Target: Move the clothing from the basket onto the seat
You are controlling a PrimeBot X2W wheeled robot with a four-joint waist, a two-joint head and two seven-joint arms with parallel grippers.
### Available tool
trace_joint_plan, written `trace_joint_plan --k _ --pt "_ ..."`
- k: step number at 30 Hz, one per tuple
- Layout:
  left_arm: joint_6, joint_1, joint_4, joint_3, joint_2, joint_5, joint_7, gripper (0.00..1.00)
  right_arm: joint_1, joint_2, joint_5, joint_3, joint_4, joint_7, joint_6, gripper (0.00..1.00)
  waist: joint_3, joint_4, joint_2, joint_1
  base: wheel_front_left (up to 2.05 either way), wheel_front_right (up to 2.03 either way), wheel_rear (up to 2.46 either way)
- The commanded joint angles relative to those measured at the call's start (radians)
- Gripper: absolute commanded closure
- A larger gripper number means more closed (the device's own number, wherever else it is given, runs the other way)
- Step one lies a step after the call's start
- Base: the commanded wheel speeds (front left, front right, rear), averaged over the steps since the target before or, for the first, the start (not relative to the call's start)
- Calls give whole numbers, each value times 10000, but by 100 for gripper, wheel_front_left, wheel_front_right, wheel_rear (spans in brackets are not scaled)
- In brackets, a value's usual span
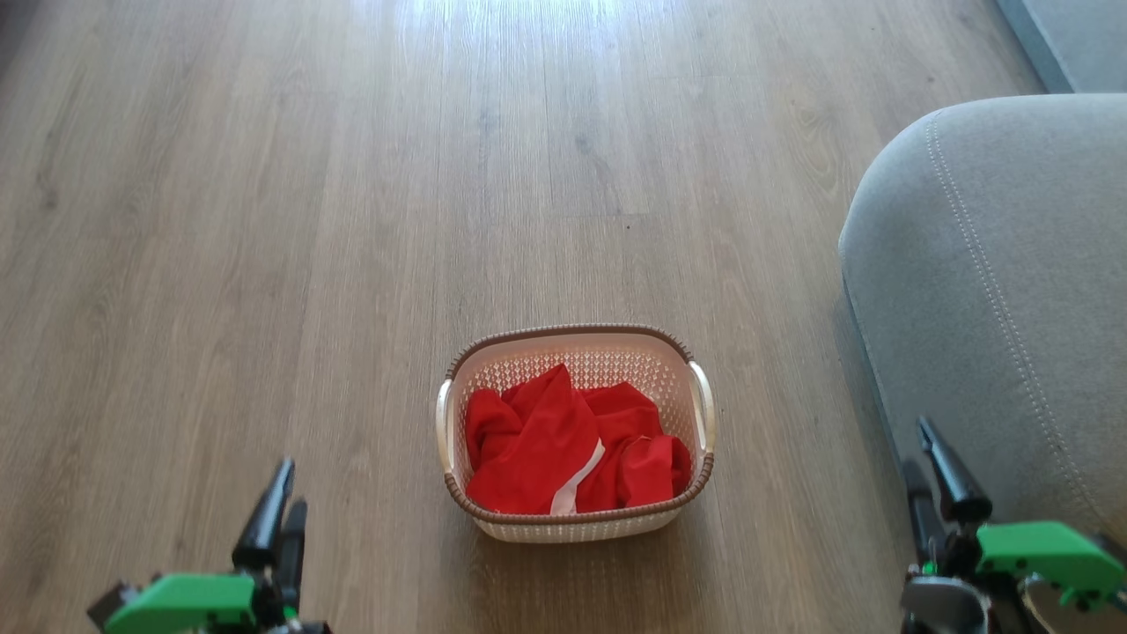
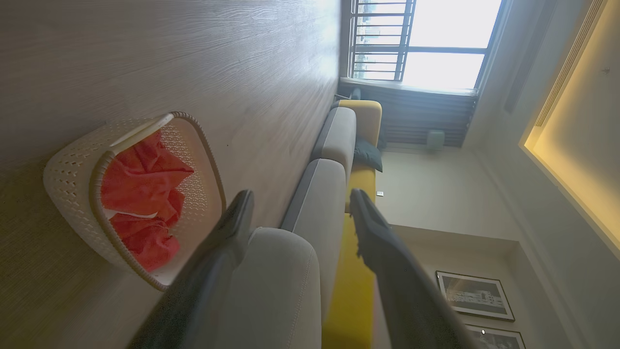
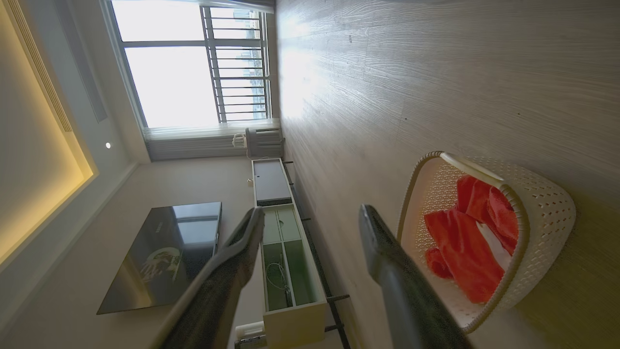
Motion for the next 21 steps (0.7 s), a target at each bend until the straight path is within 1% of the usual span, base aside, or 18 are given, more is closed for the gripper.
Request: trace_joint_plan --k 1,13,21 --pt "-4 -262 -203 33 25 13 -38 0 -243 -30 -19 15 -230 -13 0 0 1 -1 0 0 0 0 0" --pt "-14 -617 -68 9 97 218 -384 0 -716 -174 -368 450 -164 -335 0 0 12 -19 0 0 0 0 0" --pt "-21 -873 55 -85 214 756 -637 0 -1101 -369 -768 954 6 -641 0 0 22 -26 0 0 0 0 0"
